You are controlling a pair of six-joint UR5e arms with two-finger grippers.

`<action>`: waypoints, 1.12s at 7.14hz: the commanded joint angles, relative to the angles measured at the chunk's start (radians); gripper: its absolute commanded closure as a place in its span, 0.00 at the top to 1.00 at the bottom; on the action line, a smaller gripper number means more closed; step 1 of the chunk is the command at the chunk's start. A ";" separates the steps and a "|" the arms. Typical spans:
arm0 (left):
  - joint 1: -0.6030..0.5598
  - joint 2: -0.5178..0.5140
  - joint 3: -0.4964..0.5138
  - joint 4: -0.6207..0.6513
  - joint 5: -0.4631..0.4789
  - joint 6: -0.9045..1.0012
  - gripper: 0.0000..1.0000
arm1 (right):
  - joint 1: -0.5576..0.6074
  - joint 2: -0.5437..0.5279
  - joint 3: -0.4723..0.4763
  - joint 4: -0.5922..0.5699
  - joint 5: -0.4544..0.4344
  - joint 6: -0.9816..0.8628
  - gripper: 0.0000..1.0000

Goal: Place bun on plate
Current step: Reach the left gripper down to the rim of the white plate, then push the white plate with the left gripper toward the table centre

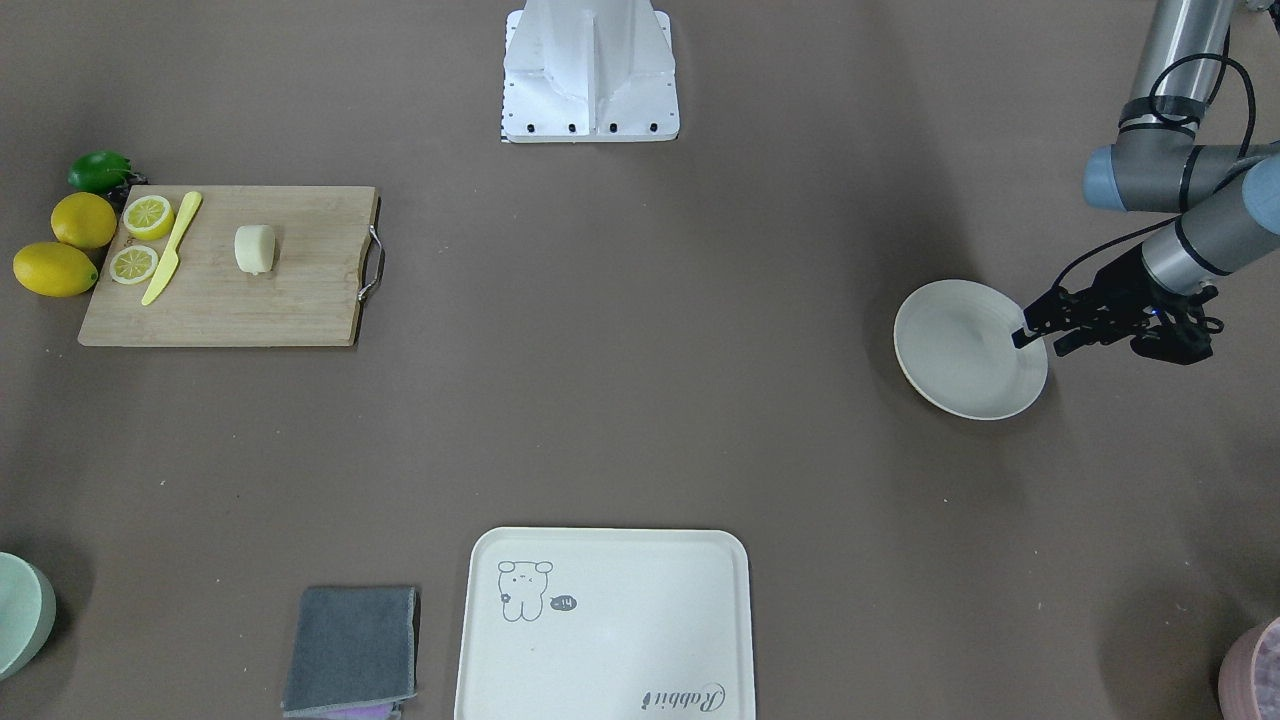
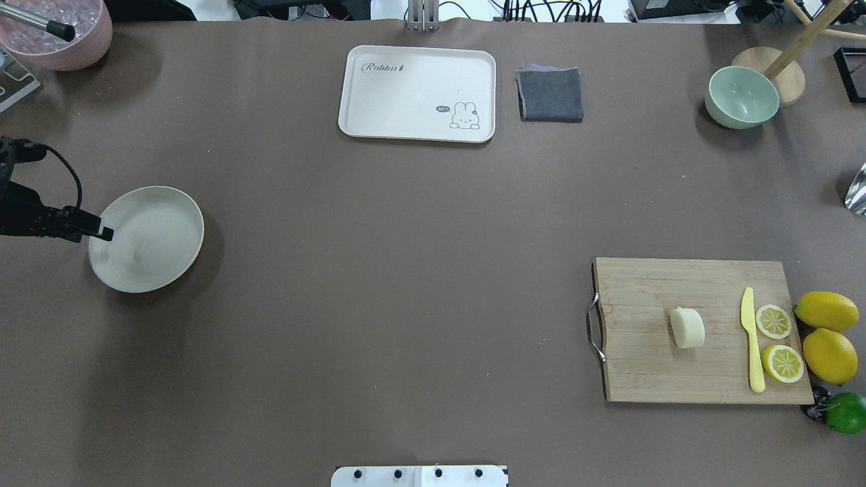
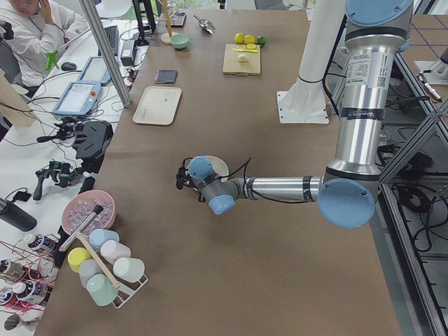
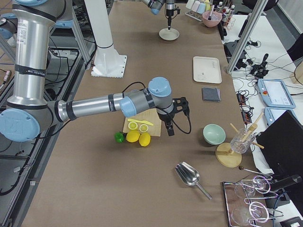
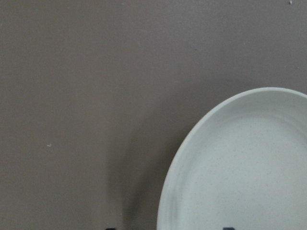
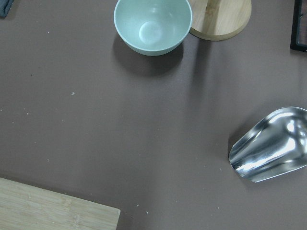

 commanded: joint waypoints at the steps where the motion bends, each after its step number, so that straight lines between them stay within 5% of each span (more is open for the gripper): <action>1: 0.002 -0.019 0.018 -0.002 -0.001 0.000 0.53 | 0.000 0.001 0.000 0.000 -0.001 0.002 1.00; 4: 0.002 -0.026 0.017 0.000 -0.007 -0.009 0.00 | 0.000 0.003 0.000 0.000 -0.001 0.002 1.00; 8: 0.002 -0.127 -0.008 -0.104 -0.007 -0.355 0.00 | 0.000 0.003 0.003 0.000 0.000 0.002 1.00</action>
